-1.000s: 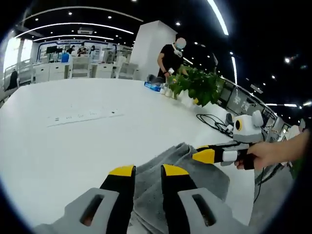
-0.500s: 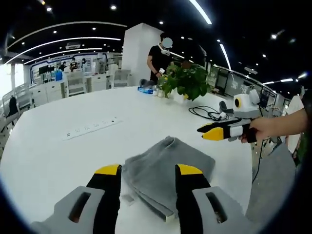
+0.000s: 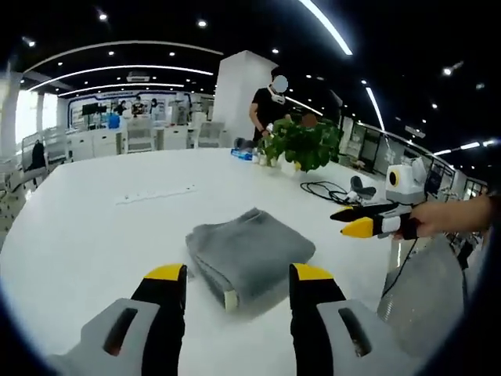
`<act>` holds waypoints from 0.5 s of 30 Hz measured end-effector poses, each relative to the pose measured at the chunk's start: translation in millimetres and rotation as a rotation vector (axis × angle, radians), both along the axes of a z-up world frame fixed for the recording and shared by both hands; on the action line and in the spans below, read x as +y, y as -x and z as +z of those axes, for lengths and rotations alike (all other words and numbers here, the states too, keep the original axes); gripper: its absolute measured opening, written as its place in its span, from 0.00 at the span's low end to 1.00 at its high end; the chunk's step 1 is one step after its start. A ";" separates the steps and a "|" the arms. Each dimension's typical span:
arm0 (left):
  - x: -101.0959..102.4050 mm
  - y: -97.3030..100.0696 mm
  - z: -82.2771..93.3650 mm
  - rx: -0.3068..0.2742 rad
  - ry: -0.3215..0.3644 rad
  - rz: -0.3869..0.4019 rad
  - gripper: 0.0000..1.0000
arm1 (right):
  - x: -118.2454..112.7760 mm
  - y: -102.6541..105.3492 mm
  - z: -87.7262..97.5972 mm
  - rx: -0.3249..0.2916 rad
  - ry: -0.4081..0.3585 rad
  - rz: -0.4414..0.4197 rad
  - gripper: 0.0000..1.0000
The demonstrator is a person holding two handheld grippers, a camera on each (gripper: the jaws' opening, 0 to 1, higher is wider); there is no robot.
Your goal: Fold the towel on the table until its edges align and the towel forms a compact rectangular stack.
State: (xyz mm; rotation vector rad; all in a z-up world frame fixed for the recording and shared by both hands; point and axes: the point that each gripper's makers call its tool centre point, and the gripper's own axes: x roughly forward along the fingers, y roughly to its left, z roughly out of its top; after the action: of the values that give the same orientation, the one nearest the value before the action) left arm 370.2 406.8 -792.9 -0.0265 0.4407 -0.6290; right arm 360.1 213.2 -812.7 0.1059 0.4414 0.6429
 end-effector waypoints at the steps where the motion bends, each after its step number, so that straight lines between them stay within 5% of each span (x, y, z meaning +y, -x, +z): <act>1: 0.1 2.4 -0.7 0.002 0.006 0.004 0.59 | 0.4 6.8 -2.1 0.005 0.000 -0.001 0.48; 9: 7.4 31.6 -11.2 0.016 -0.004 0.026 0.78 | -4.7 47.7 -11.5 0.048 -0.039 -0.049 0.50; 15: 9.6 41.2 -20.3 0.036 -0.019 0.022 0.79 | -1.1 59.7 -17.1 0.061 -0.013 -0.029 0.51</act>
State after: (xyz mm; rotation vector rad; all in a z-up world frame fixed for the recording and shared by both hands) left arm 328.9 416.4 -813.2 -0.0250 0.4808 -0.6035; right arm 300.4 212.1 -829.8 0.1440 0.4938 0.6153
